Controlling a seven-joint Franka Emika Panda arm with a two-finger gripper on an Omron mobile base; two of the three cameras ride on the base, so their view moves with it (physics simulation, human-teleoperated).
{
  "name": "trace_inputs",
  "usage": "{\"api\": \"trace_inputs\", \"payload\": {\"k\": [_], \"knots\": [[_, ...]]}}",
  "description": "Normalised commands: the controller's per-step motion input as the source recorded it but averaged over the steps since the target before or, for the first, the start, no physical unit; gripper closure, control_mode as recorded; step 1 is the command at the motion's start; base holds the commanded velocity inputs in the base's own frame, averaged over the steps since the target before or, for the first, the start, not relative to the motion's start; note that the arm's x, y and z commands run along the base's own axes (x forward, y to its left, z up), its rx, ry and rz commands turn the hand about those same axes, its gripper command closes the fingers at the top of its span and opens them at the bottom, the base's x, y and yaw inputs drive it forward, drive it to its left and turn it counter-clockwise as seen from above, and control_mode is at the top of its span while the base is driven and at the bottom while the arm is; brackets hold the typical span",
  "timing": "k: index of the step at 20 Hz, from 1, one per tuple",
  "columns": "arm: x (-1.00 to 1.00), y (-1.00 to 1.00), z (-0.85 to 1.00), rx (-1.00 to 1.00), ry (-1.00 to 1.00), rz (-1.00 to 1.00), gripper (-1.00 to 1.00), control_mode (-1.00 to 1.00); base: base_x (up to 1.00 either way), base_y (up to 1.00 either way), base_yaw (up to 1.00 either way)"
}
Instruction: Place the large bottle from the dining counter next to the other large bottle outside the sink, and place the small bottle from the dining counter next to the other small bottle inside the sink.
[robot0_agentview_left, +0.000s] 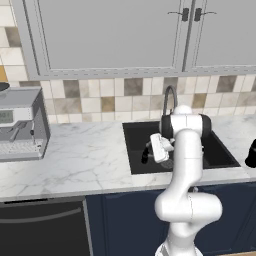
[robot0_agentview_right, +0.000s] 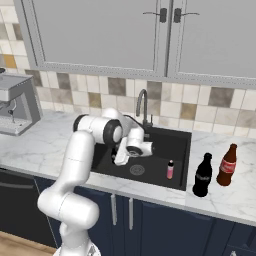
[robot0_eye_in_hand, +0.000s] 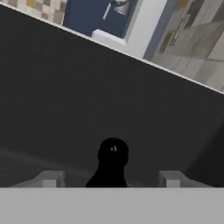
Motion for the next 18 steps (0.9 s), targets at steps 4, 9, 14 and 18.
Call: {"api": "trace_inputs", "payload": {"k": [4,9,14,18], "knots": [[0.05,-0.05,0.00,0.01,-0.01,0.07,-1.00,-1.00,0.00,0.00,0.00],[0.01,0.00,0.06,0.02,-0.05,0.07,-1.00,-1.00,0.00,0.00,0.00],[-0.01,0.00,0.19,0.03,-0.08,0.06,-1.00,-1.00,0.00,0.00,0.00],[0.00,0.00,0.19,0.06,-0.06,0.02,-1.00,-1.00,0.00,0.00,0.00]]}}
